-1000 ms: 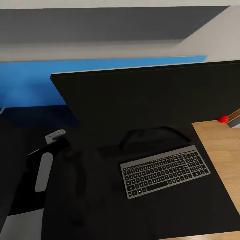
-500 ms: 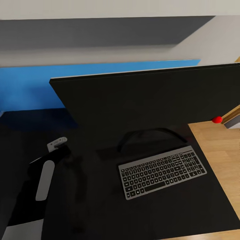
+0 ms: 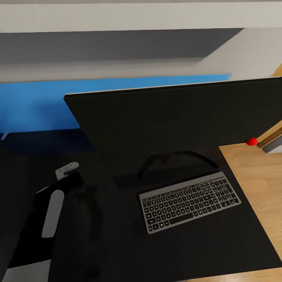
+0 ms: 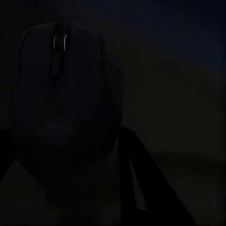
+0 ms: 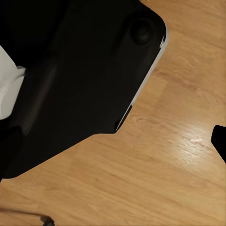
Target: In the bedroom, organize the workspace by keeping the computer under the desk, ensuring the monitor is on the desk, placing the keyboard on the desk next to the monitor, placing the mouse on the desk next to the keyboard, moving the folder from the swivel chair onto the desk next to the mouse, stacking the notebook on top of the folder with the pen on top of the notebook, and positioning the swivel chair next to the desk.
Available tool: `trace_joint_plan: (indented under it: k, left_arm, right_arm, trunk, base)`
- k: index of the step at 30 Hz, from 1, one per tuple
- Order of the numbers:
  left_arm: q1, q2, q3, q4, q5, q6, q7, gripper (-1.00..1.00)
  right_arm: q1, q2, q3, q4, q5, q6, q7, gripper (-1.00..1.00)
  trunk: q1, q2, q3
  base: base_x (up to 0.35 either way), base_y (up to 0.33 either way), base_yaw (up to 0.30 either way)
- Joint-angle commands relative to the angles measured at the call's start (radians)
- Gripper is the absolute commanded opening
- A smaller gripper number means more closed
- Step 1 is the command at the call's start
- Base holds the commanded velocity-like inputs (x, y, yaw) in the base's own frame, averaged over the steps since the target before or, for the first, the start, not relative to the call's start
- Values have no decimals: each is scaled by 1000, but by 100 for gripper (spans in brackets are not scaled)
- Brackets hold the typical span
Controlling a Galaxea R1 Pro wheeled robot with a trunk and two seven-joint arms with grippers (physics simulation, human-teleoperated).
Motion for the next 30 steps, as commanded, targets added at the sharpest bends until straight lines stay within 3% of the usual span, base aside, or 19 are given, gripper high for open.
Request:
trace_joint_plan:
  k: [1,5,8,10,13,15,20,30]
  left_arm:
    - [15,0,-5,-1,10,-36,5,-100]
    - [87,8,-33,-1,10,-200,-2,-100]
    - [125,11,-47,-1,10,-286,-14,-100]
    - [135,11,-50,-1,10,-307,-27,-100]
    - [149,6,-58,-1,10,-333,-101,-100]
    - [181,3,-116,-1,9,-361,-151,-100]
    - [209,9,-159,-1,9,-412,-163,-100]
    - [233,8,-173,-1,-1,-427,-146,-100]
  right_arm:
    - [-1,1,-6,-2,3,-3,8,100]
    - [-1,-1,-6,1,6,-2,8,100]
    - [-3,-1,-7,3,7,0,7,100]
    - [-4,-1,-7,4,8,1,5,100]
    - [-6,-3,-7,16,7,2,3,100]
    - [-8,-5,-7,23,7,4,2,100]
    - [-12,-7,-7,25,12,9,3,100]
    - [-12,-16,-6,34,12,11,4,100]
  trunk:
    - [0,-1,1]
    - [0,-1,8]
    - [0,-1,13]
    - [0,-1,16]
    - [0,-1,21]
    - [0,-1,24]
    - [0,-1,28]
    - [0,-1,29]
  base:
    - [-51,0,0]
    - [-23,0,0]
    - [-7,0,0]
    - [-2,0,0]
    - [0,0,0]
    - [0,0,0]
    - [0,0,0]
    - [0,0,0]
